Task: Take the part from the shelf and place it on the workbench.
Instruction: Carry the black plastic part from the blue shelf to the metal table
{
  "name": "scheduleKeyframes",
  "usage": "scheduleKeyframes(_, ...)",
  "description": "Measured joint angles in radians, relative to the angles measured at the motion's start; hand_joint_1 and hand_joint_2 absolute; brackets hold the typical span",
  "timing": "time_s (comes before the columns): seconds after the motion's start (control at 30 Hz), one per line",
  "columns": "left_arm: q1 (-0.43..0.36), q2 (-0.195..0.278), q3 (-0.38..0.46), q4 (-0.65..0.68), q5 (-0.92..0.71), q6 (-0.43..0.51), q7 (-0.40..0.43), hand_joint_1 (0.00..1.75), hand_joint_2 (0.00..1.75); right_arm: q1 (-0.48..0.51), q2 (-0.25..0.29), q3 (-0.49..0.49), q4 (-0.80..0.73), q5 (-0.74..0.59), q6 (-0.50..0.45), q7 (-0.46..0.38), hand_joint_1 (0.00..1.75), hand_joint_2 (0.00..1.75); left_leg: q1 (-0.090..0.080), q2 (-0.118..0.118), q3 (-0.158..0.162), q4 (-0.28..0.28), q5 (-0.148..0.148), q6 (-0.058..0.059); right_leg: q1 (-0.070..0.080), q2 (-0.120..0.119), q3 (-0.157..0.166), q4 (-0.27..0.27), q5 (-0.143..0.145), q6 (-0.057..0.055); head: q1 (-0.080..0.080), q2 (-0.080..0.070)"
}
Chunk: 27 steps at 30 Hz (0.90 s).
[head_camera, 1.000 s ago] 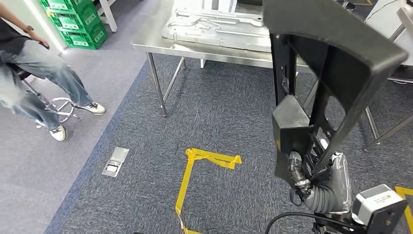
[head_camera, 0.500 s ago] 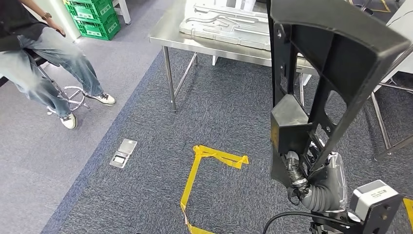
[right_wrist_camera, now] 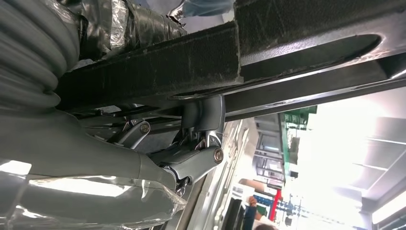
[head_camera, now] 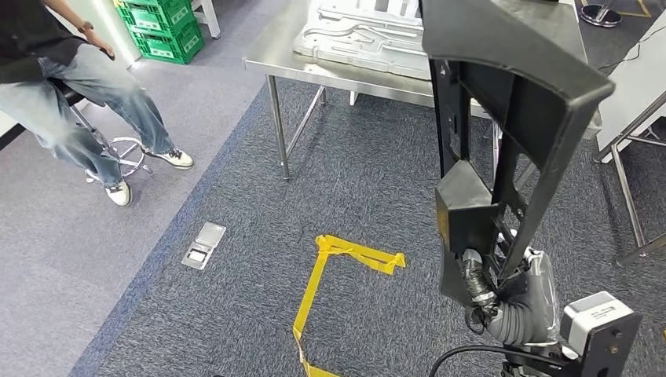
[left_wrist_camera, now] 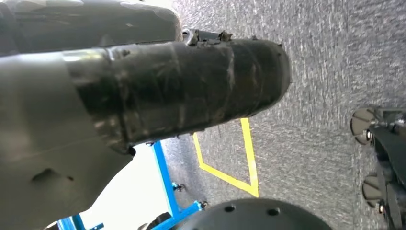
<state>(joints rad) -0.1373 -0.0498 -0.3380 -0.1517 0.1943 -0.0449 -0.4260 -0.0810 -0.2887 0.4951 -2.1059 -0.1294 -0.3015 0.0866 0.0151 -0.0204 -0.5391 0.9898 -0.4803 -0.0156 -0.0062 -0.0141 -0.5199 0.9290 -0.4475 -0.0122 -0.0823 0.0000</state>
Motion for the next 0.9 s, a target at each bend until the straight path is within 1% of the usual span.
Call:
scheduleKeyframes(0.03, 0.0, 0.001, 0.0, 0.0, 0.0, 0.0, 0.0, 0.0, 0.0, 0.0, 0.0, 0.0, 0.0, 0.0, 0.0, 0.0, 1.75, 1.75, -0.001, 0.003, -0.02, 0.044, -0.021, -0.003, -0.002, -0.001, 0.013, -0.009, 0.0, -0.003, -0.002, 0.0)
scheduleKeyframes(0.07, 0.0, 0.004, 0.0, 0.0, 0.0, 0.0, 0.0, 0.0, 0.0, 0.0, -0.001, 0.0, 0.0, 0.0, 0.0, 0.001, 1.75, 1.75, -0.001, 0.006, -0.054, 0.109, -0.048, -0.004, -0.003, -0.002, 0.021, -0.013, -0.003, -0.006, -0.003, 0.0)
scheduleKeyframes(0.1, 0.001, 0.008, 0.0, 0.0, 0.0, 0.0, 0.0, 0.0, 0.0, 0.0, -0.001, 0.001, 0.001, 0.0, -0.001, 0.002, 1.75, 1.75, -0.001, 0.007, -0.097, 0.184, -0.074, -0.005, -0.003, -0.003, 0.028, -0.014, -0.008, -0.008, -0.004, 0.0)
scheduleKeyframes(0.13, 0.003, 0.012, 0.0, 0.0, 0.0, 0.0, 0.0, 0.0, 0.0, 0.001, -0.001, 0.001, 0.003, 0.001, -0.001, 0.003, 1.75, 1.75, -0.001, 0.007, -0.136, 0.246, -0.088, -0.006, -0.002, -0.003, 0.034, -0.013, -0.014, -0.009, -0.004, 0.0)
scheduleKeyframes(0.17, 0.005, 0.017, 0.0, 0.0, 0.0, -0.001, 0.0, 0.0, 0.0, 0.001, -0.001, 0.001, 0.004, 0.001, -0.001, 0.004, 1.75, 1.75, -0.001, 0.007, -0.161, 0.275, -0.082, -0.006, -0.002, -0.002, 0.043, -0.013, -0.022, -0.009, -0.005, 0.0)
scheduleKeyframes(0.2, 0.008, 0.02, 0.0, 0.0, -0.001, -0.001, 0.0, 0.0, 0.0, 0.002, -0.001, 0.001, 0.006, 0.001, -0.001, 0.006, 1.75, 1.75, -0.001, 0.007, -0.166, 0.263, -0.053, -0.005, -0.002, -0.001, 0.054, -0.012, -0.03, -0.008, -0.005, 0.0)
scheduleKeyframes(0.23, 0.009, 0.023, 0.0, 0.0, -0.001, -0.001, 0.0, 0.0, 0.0, 0.003, -0.001, 0.002, 0.007, 0.002, -0.001, 0.008, 1.75, 1.75, -0.001, 0.008, -0.151, 0.211, -0.007, -0.004, -0.002, 0.0, 0.067, -0.011, -0.041, -0.006, -0.005, 0.0)
scheduleKeyframes(0.27, 0.01, 0.025, 0.0, 0.0, -0.001, -0.001, 0.0, 0.0, 0.0, 0.004, -0.002, 0.002, 0.008, 0.002, -0.002, 0.009, 1.75, 1.75, -0.002, 0.008, -0.123, 0.138, 0.041, -0.001, -0.002, 0.0, 0.078, -0.01, -0.052, -0.003, -0.005, 0.0)
scheduleKeyframes(0.3, 0.01, 0.026, 0.0, 0.0, -0.001, -0.001, 0.0, 0.0, 0.0, 0.004, -0.002, 0.002, 0.008, 0.003, -0.004, 0.01, 1.75, 1.75, -0.003, 0.009, -0.095, 0.073, 0.072, 0.002, 0.0, 0.0, 0.086, -0.009, -0.065, 0.002, -0.004, 0.0)
scheduleKeyframes(0.33, 0.008, 0.027, 0.0, 0.0, -0.001, 0.0, 0.001, 0.0, 0.0, 0.004, -0.002, 0.002, 0.008, 0.004, -0.006, 0.011, 1.75, 1.75, -0.004, 0.01, -0.072, 0.025, 0.084, 0.007, 0.002, 0.0, 0.091, -0.008, -0.076, 0.008, -0.003, 0.0)
scheduleKeyframes(0.37, 0.007, 0.027, -0.001, 0.0, -0.002, 0.0, 0.002, 0.0, 0.0, 0.005, -0.003, 0.002, 0.009, 0.004, -0.008, 0.011, 1.75, 1.75, -0.006, 0.009, -0.06, 0.001, 0.081, 0.012, 0.003, 0.0, 0.093, -0.008, -0.083, 0.013, -0.002, 0.0)
scheduleKeyframes(0.4, 0.007, 0.027, -0.001, 0.0, -0.002, 0.0, 0.002, 0.0, 0.0, 0.005, -0.003, 0.002, 0.008, 0.005, -0.01, 0.012, 1.75, 1.75, -0.008, 0.009, -0.055, -0.005, 0.068, 0.018, 0.005, 0.0, 0.098, -0.006, -0.087, 0.019, -0.001, 0.0)
scheduleKeyframes(0.47, 0.01, 0.027, -0.001, 0.0, -0.002, 0.001, 0.001, 0.0, 0.0, 0.006, -0.004, 0.001, 0.008, 0.01, -0.015, 0.016, 1.75, 1.75, -0.004, 0.006, -0.046, -0.012, 0.057, 0.029, 0.004, -0.001, 0.102, 0.007, -0.088, 0.025, -0.001, 0.0)
scheduleKeyframes(0.5, 0.012, 0.025, -0.002, 0.0, -0.003, 0.002, 0.0, 0.0, 0.0, 0.006, -0.005, 0.0, 0.008, 0.015, -0.019, 0.018, 1.75, 1.75, -0.001, 0.004, -0.039, -0.013, 0.051, 0.035, 0.004, 0.0, 0.088, 0.038, -0.091, 0.029, -0.001, 0.0)
scheduleKeyframes(0.53, 0.013, 0.022, -0.002, 0.0, -0.003, 0.003, -0.001, 0.0, 0.0, 0.006, -0.007, 0.0, 0.008, 0.022, -0.025, 0.022, 1.75, 1.75, 0.002, 0.003, -0.03, -0.015, 0.046, 0.039, 0.002, 0.001, 0.056, 0.089, -0.101, 0.034, 0.0, 0.0)
scheduleKeyframes(0.57, 0.013, 0.018, -0.002, 0.0, -0.003, 0.003, -0.002, 0.0, 0.0, 0.007, -0.009, -0.001, 0.008, 0.03, -0.031, 0.027, 1.75, 1.75, 0.002, 0.002, -0.023, -0.017, 0.039, 0.043, 0.0, 0.001, 0.009, 0.16, -0.119, 0.04, 0.002, 0.0)
scheduleKeyframes(0.6, 0.013, 0.013, -0.002, 0.0, -0.003, 0.003, -0.001, 0.0, 0.0, 0.009, -0.011, -0.002, 0.009, 0.039, -0.037, 0.031, 1.75, 1.75, 0.002, 0.001, -0.017, -0.017, 0.032, 0.045, -0.003, 0.002, -0.045, 0.234, -0.143, 0.046, 0.003, 0.0)
scheduleKeyframes(0.63, 0.013, 0.009, -0.002, 0.0, -0.003, 0.003, -0.001, 0.0, 0.0, 0.011, -0.012, -0.002, 0.011, 0.048, -0.042, 0.036, 1.75, 1.75, 0.002, 0.0, -0.01, -0.017, 0.025, 0.045, -0.005, 0.002, -0.096, 0.295, -0.166, 0.05, 0.003, 0.0)
scheduleKeyframes(0.67, 0.014, 0.006, -0.002, 0.0, -0.003, 0.004, 0.0, 0.0, 0.0, 0.014, -0.012, -0.002, 0.013, 0.056, -0.046, 0.04, 1.75, 1.75, 0.001, -0.002, 0.0, -0.017, 0.016, 0.045, -0.005, 0.002, -0.133, 0.328, -0.176, 0.05, 0.003, 0.0)
scheduleKeyframes(0.7, 0.015, 0.004, -0.002, 0.0, -0.003, 0.005, 0.0, 0.0, 0.0, 0.016, -0.013, -0.002, 0.016, 0.062, -0.048, 0.044, 1.75, 1.75, 0.0, -0.003, 0.013, -0.017, 0.006, 0.045, -0.005, 0.003, -0.153, 0.323, -0.165, 0.048, 0.003, 0.0)
scheduleKeyframes(0.73, 0.017, 0.003, -0.002, 0.0, -0.003, 0.006, 0.0, 0.0, 0.0, 0.017, -0.013, -0.002, 0.018, 0.069, -0.049, 0.047, 1.75, 1.75, -0.001, -0.004, 0.028, -0.017, -0.004, 0.044, -0.004, 0.003, -0.154, 0.282, -0.129, 0.042, 0.003, 0.0)
scheduleKeyframes(0.8, 0.018, 0.003, -0.002, 0.0, -0.004, 0.008, 0.001, 0.0, 0.0, 0.017, -0.016, -0.002, 0.02, 0.077, -0.05, 0.05, 1.75, 1.75, -0.004, -0.006, 0.055, -0.019, -0.025, 0.04, 0.002, 0.004, -0.13, 0.144, -0.014, 0.021, 0.003, 0.0)
scheduleKeyframes(0.83, 0.017, 0.003, -0.003, 0.0, -0.005, 0.009, 0.002, 0.0, 0.0, 0.017, -0.017, -0.002, 0.021, 0.08, -0.051, 0.052, 1.75, 1.75, -0.005, -0.008, 0.065, -0.021, -0.034, 0.037, 0.007, 0.005, -0.118, 0.091, 0.016, 0.011, 0.004, 0.0)
scheduleKeyframes(0.87, 0.016, 0.002, -0.003, 0.0, -0.007, 0.009, 0.003, 0.0, 0.0, 0.018, -0.018, -0.002, 0.023, 0.082, -0.052, 0.054, 1.75, 1.75, -0.005, -0.009, 0.071, -0.025, -0.042, 0.031, 0.012, 0.008, -0.109, 0.06, 0.031, 0.002, 0.004, 0.0)
scheduleKeyframes(0.9, 0.016, 0.002, -0.003, 0.0, -0.008, 0.009, 0.004, 0.0, 0.0, 0.019, -0.019, -0.003, 0.024, 0.084, -0.053, 0.056, 1.75, 1.75, -0.005, -0.01, 0.076, -0.025, -0.044, 0.025, 0.015, 0.009, -0.103, 0.044, 0.033, -0.004, 0.005, 0.0)
